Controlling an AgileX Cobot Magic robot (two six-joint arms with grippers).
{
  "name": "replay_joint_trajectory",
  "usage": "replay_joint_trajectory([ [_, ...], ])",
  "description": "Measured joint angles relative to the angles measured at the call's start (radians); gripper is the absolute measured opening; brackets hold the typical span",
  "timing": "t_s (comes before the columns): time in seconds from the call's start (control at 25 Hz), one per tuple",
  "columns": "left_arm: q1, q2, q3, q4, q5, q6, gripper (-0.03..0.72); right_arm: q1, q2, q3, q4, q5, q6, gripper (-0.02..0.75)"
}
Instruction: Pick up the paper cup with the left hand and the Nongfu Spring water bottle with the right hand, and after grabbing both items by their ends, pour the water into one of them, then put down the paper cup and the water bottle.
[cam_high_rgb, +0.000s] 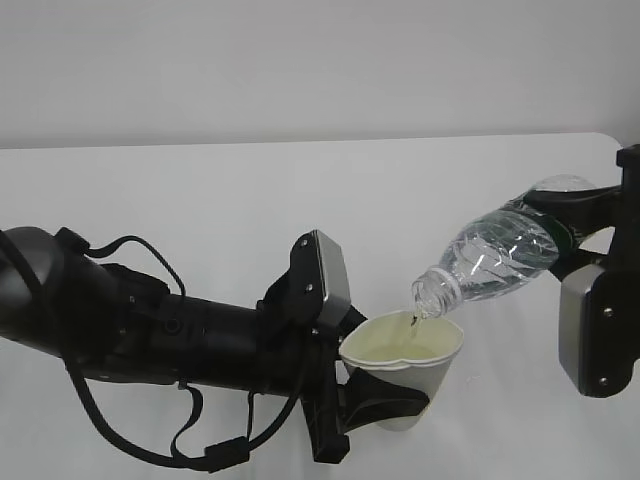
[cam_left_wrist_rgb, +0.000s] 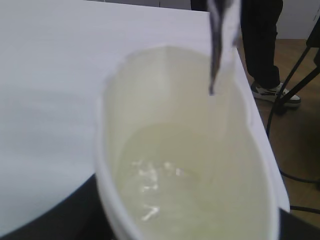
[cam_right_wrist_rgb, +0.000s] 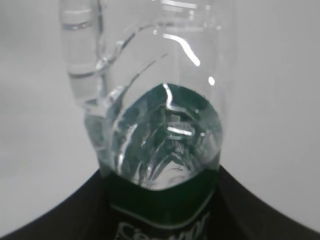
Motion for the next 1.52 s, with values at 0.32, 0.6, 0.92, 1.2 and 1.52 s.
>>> replay_joint_trajectory([
  [0.32, 0.000, 0.000, 0.000, 0.000, 0.000, 0.000, 0.382, 0.000, 0.000, 0.000, 0.000, -0.008, -0.002, 0.353],
  [0.6, 0.000, 0.000, 0.000, 0.000, 0.000, 0.000, 0.382, 0.000, 0.000, 0.000, 0.004, -0.010, -0.002, 0.353],
  [0.92, 0.000, 0.000, 0.000, 0.000, 0.000, 0.000, 0.382, 0.000, 0.000, 0.000, 0.008, -0.016, -0.004, 0.353],
  [1.2, 0.000, 0.000, 0.000, 0.000, 0.000, 0.000, 0.382, 0.000, 0.000, 0.000, 0.008, -0.017, -0.006, 0.353],
  [1.52, 0.000, 0.000, 0.000, 0.000, 0.002, 0.000, 0.382, 0.000, 0.000, 0.000, 0.008, -0.017, -0.008, 0.353],
])
